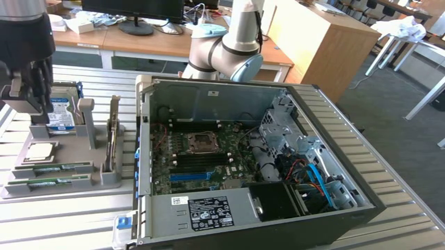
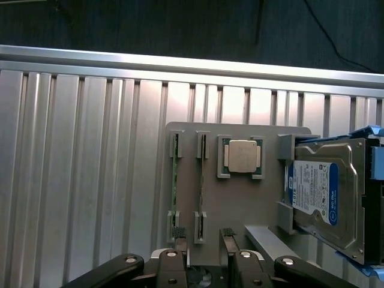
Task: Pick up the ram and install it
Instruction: 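Pick up the ram and move it above insertion slot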
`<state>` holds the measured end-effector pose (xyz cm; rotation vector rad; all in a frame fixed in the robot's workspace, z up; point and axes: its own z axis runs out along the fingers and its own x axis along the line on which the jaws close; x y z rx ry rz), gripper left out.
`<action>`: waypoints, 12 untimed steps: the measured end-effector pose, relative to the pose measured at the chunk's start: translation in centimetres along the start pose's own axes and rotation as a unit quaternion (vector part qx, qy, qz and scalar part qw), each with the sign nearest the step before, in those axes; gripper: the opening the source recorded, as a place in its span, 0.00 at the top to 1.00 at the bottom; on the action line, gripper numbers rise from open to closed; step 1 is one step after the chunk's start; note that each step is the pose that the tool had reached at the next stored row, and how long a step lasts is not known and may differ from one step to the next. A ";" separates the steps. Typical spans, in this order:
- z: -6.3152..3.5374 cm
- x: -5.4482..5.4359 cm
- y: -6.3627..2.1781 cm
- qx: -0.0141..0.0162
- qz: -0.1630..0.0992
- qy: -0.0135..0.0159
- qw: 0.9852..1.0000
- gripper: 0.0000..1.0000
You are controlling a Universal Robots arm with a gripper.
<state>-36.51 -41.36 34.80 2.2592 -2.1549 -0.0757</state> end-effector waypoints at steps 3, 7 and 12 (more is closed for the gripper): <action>0.30 0.0 -0.01 0.000 0.000 0.000 1.000 0.65; 0.73 0.0 -0.03 0.000 0.000 0.000 1.000 0.65; 1.26 0.0 -0.06 0.000 0.000 0.000 1.000 0.65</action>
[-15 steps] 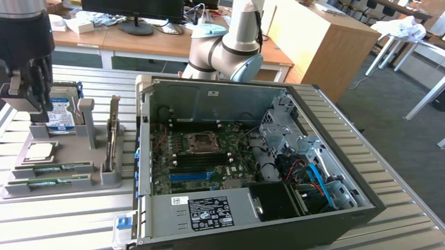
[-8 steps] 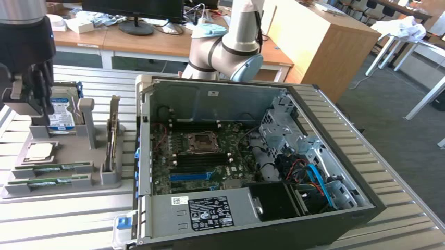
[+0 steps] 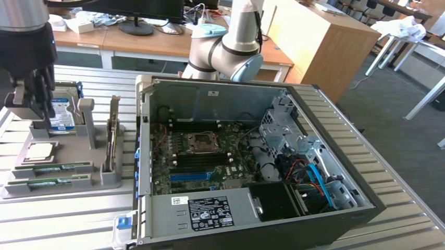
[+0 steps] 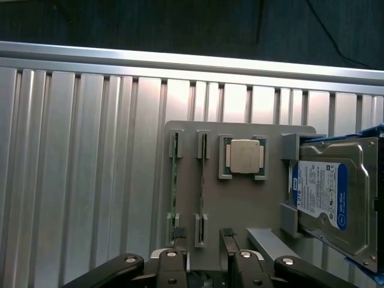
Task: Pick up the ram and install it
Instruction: 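Pick up the ram and move it above insertion slot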
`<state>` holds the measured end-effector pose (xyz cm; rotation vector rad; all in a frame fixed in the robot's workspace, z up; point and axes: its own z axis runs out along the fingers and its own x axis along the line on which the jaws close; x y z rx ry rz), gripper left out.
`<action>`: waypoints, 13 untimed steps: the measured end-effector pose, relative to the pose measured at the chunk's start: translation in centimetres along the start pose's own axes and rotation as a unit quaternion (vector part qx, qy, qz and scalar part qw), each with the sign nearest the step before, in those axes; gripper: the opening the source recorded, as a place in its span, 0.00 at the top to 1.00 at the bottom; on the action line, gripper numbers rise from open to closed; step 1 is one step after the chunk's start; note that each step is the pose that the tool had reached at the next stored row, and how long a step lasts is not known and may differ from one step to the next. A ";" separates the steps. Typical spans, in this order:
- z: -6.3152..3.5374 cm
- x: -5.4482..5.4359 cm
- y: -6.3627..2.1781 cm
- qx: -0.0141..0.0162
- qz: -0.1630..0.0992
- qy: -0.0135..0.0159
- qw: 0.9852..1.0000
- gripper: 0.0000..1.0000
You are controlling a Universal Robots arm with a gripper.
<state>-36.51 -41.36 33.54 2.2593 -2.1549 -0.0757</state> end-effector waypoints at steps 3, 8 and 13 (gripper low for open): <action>0.30 0.0 -0.02 0.000 0.000 0.000 1.000 0.65; 0.75 0.0 -0.04 0.000 0.000 0.000 1.000 0.65; 1.16 0.0 -0.05 0.000 0.000 0.000 1.000 0.65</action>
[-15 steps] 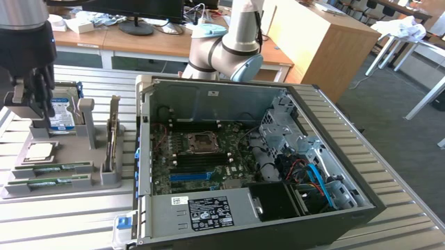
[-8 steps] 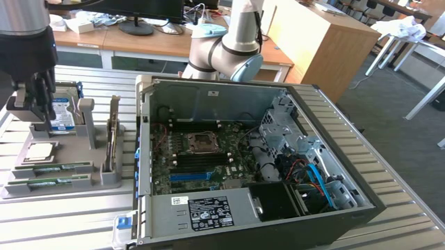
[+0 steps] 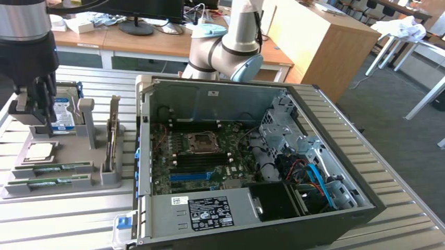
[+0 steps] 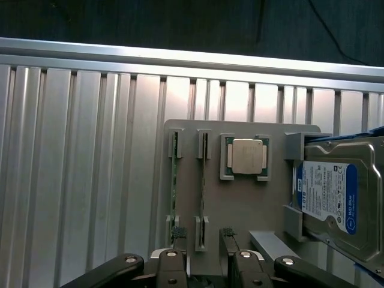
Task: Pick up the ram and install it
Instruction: 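Pick up the ram and move it above insertion slot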
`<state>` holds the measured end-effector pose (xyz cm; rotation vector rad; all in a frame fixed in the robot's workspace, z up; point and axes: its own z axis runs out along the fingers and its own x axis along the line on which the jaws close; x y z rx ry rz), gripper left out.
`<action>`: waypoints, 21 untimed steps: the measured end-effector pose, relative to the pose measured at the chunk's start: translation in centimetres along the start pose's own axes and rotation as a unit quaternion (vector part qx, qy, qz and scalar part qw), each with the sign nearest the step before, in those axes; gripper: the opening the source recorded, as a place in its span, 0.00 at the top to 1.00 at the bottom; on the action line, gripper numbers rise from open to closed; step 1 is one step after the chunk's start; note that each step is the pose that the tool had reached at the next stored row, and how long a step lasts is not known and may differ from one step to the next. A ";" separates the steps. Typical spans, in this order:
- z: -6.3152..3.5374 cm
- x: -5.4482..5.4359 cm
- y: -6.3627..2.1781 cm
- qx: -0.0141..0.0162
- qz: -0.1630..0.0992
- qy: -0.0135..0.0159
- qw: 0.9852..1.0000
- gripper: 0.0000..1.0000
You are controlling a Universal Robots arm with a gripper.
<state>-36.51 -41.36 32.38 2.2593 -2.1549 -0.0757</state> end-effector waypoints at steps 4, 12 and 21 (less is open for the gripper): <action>0.29 0.0 -0.01 0.000 0.000 0.000 1.000 0.65; 1.20 0.0 -0.05 0.000 0.000 0.000 1.000 0.65; 2.31 0.1 -0.11 0.000 0.000 0.000 1.000 0.65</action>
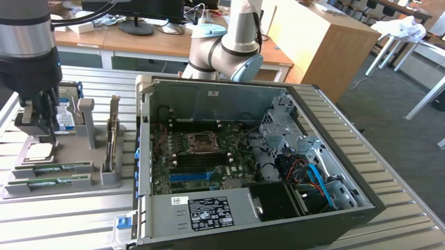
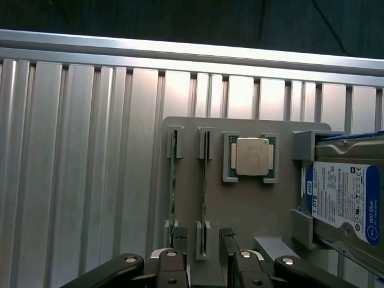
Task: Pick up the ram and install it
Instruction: 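Pick up the ram and move it above insertion slot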
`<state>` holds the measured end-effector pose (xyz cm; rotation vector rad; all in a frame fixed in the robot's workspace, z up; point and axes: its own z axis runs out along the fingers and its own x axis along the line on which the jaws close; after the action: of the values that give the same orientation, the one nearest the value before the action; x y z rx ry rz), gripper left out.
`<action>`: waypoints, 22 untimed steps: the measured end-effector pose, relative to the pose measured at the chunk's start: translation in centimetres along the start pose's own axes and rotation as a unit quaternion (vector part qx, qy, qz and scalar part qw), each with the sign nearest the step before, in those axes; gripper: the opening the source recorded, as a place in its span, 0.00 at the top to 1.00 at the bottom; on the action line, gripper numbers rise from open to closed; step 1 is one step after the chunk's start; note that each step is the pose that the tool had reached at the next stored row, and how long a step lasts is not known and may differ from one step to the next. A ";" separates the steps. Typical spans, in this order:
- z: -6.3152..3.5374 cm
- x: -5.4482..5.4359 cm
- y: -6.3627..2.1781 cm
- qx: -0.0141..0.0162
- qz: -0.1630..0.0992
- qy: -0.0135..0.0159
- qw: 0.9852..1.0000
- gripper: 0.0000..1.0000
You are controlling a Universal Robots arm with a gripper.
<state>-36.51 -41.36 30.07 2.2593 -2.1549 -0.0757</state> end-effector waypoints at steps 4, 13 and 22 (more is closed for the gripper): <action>0.42 0.0 -0.02 0.000 0.000 0.000 1.000 0.65; 1.31 0.0 -0.06 0.000 0.000 0.000 1.000 0.65; 2.24 0.0 -0.10 0.000 0.000 0.000 1.000 0.65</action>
<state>-36.51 -41.36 27.83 2.2592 -2.1549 -0.0758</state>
